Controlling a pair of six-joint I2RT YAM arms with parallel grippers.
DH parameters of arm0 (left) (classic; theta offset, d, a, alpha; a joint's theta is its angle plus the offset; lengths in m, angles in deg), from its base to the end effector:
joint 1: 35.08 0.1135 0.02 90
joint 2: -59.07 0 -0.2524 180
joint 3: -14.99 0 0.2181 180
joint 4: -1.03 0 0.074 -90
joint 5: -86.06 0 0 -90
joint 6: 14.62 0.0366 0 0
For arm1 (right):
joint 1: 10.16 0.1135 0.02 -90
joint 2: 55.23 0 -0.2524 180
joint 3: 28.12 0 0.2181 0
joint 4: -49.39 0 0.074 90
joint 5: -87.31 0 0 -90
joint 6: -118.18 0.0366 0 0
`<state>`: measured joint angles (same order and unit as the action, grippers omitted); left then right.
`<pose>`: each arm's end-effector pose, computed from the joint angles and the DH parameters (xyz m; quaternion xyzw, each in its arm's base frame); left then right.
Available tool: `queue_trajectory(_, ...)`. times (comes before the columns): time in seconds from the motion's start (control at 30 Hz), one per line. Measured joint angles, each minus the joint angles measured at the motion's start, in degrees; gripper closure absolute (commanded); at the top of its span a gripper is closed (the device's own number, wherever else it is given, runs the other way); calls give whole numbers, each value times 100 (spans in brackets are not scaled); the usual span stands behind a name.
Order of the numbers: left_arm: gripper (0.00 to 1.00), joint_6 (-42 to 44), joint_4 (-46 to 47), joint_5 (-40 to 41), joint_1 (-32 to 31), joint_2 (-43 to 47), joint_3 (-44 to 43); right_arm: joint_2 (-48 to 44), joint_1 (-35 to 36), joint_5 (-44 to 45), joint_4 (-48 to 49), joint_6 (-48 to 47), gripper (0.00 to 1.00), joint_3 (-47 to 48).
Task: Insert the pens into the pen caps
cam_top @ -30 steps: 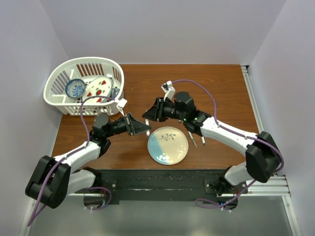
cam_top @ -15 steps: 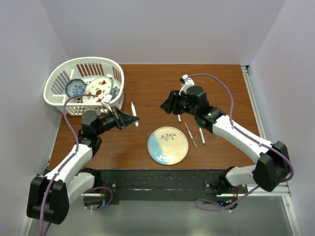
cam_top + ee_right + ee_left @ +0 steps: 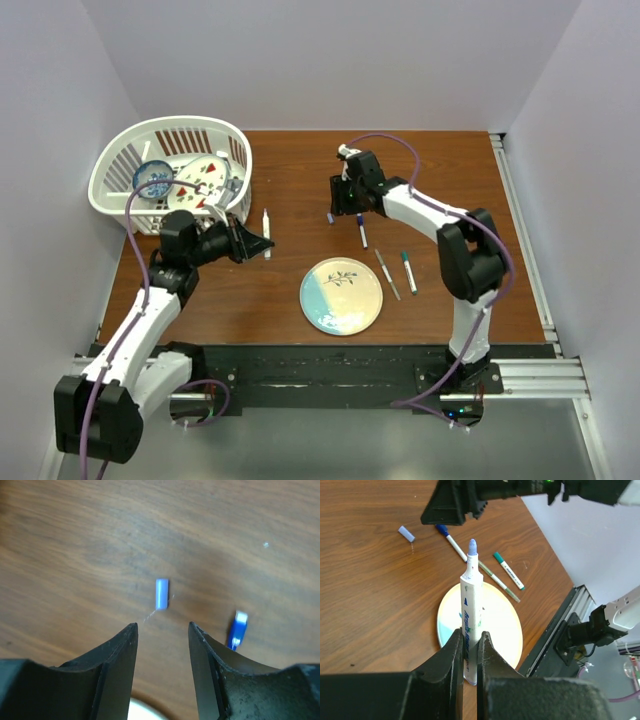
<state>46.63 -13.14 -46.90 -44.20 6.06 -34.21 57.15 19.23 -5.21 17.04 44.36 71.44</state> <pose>0.1754 -0.0534 0.2695 0.0838 0.7784 -0.4577 0.4214 0.3536 0.2010 0.2201 -0.1146 0.9171 0.1664 0.3436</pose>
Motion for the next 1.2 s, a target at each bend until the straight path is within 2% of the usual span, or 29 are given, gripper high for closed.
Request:
queue_trajectory(0.17, 100, 319, -400, 131, 0, 295, -9, 662, 13, -15, -234, -348, 52, 686)
queue_trajectory(0.43, 100, 459, -623, 249, 0, 402, -11, 1102, 13, -107, -334, -560, 53, 988)
queue_trajectory(0.97, 100, 584, -739, 448, 2, 520, -33, 1298, 133, -1224, 247, -739, 57, 809)
queue_trajectory(1.2, 100, 586, -750, 501, 7, 527, -42, 1298, 221, -1379, 216, -892, 58, 745)
